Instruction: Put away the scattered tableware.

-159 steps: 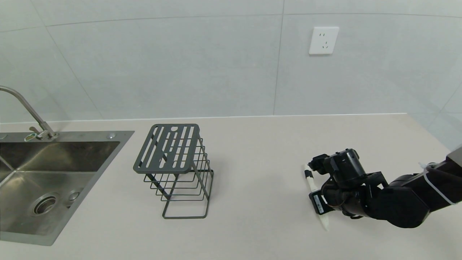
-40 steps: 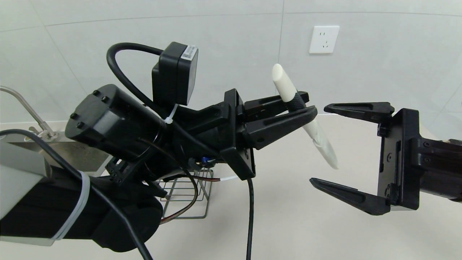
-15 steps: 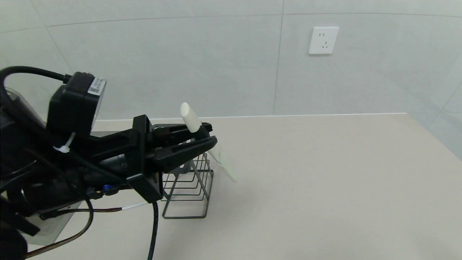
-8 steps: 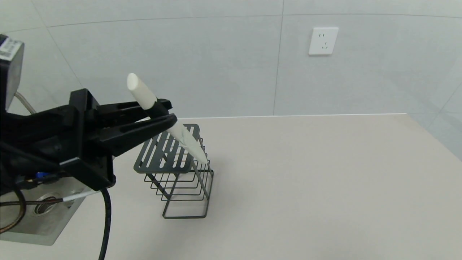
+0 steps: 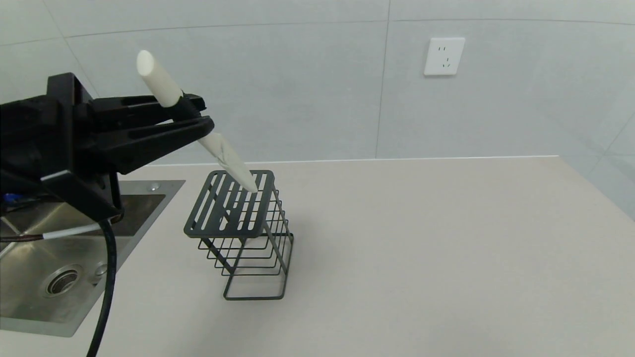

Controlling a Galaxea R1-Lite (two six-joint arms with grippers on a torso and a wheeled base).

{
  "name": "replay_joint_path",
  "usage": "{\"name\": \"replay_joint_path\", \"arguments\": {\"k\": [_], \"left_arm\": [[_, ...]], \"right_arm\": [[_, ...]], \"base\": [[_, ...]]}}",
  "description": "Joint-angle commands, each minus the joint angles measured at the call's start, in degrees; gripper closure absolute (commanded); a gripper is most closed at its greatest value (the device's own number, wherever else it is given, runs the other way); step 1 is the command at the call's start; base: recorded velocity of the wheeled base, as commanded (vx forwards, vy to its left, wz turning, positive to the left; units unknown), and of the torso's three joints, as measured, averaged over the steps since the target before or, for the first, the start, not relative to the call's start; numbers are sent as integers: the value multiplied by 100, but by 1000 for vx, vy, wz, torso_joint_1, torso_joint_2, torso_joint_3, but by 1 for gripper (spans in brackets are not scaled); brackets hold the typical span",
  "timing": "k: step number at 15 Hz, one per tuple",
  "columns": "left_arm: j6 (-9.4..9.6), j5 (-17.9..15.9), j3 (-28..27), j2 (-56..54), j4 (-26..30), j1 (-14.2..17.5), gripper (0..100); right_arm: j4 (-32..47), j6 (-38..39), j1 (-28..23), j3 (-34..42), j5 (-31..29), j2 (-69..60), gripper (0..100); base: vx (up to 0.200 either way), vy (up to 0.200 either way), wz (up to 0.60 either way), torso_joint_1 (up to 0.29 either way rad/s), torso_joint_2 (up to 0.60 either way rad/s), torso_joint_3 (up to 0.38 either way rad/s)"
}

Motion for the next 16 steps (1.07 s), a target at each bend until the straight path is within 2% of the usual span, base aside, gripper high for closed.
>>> {"name": "replay_joint_path", "arguments": {"k": [1,3,4,7,9,10,11,12,16], "left_arm": [[67,2,-65,46,87,3,100],[295,2,-74,108,157,3,100],[304,2,-74,108,157,12,100],[427,-77,-144,231,149,3,100],[550,-200,-153,363,149,3,100],[568,-200,-153,424,149,3,100],[568,-200,-171,495,149,3,100],[568,-200,-258,609,131,3,100],[568,-200,-408,644,157,12,100]], "right_arm": [[16,-30,-327,2,0,75,100],[-2,-109,-397,2,35,75,100],[-10,-109,-397,2,53,75,100],[-37,-636,-380,2,1037,66,100],[-28,-654,-371,2,1292,58,100],[-28,-654,-160,2,1371,58,100],[-19,-592,499,2,1318,-48,100],[-10,-232,675,2,887,-118,100],[16,454,367,11,88,-391,100]], "base": [[0,0,0,0,0,0],[0,0,0,0,0,0],[0,0,0,0,0,0],[0,0,0,0,0,0],[0,0,0,0,0,0],[0,0,0,0,0,0],[0,0,0,0,0,0],[0,0,0,0,0,0],[0,0,0,0,0,0]]}}
